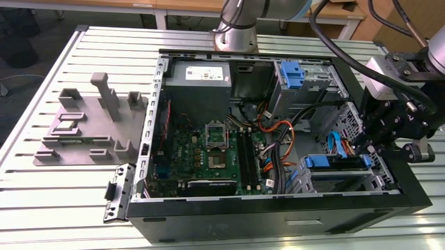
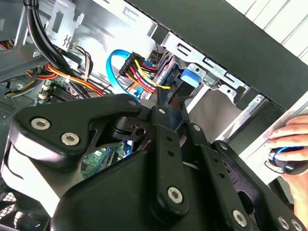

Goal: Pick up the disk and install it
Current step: 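Insert the second disk wire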

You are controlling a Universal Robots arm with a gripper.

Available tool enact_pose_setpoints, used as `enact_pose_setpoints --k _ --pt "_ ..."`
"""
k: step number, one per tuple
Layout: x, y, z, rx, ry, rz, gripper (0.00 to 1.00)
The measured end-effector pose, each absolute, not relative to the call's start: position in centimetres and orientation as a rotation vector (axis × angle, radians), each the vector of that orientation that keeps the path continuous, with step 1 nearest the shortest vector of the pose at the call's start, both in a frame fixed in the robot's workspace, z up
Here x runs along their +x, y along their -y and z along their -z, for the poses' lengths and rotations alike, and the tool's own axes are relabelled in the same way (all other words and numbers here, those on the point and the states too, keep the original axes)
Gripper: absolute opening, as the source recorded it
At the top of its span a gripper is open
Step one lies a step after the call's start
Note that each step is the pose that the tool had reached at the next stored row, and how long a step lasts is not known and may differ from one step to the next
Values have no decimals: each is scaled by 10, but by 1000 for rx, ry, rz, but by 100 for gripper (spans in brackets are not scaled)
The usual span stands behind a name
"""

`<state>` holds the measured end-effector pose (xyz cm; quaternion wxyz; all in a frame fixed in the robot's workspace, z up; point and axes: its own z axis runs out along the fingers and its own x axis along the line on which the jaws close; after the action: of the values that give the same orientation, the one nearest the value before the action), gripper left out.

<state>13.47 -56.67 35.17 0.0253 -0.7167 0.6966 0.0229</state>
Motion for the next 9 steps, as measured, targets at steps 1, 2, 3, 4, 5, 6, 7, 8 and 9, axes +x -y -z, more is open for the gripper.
enact_pose_setpoints --k 1,2,3,4,5,6,7,8,9 --pt "135 567 -352 -2215 -2155 -71 24" --pt "135 567 -352 -2213 -2157 -71 24" --pt "135 567 -352 -2209 -2161 -70 24" --pt "135 567 -352 -2202 -2168 -70 24" --pt "135 567 -352 -2194 -2176 -70 24" --pt "135 567 -352 -2184 -2186 -69 24" --pt "135 567 -352 -2171 -2198 -69 24" --pt "135 567 -352 -2163 -2206 -68 24" --pt "135 567 -352 -2162 -2207 -68 24"
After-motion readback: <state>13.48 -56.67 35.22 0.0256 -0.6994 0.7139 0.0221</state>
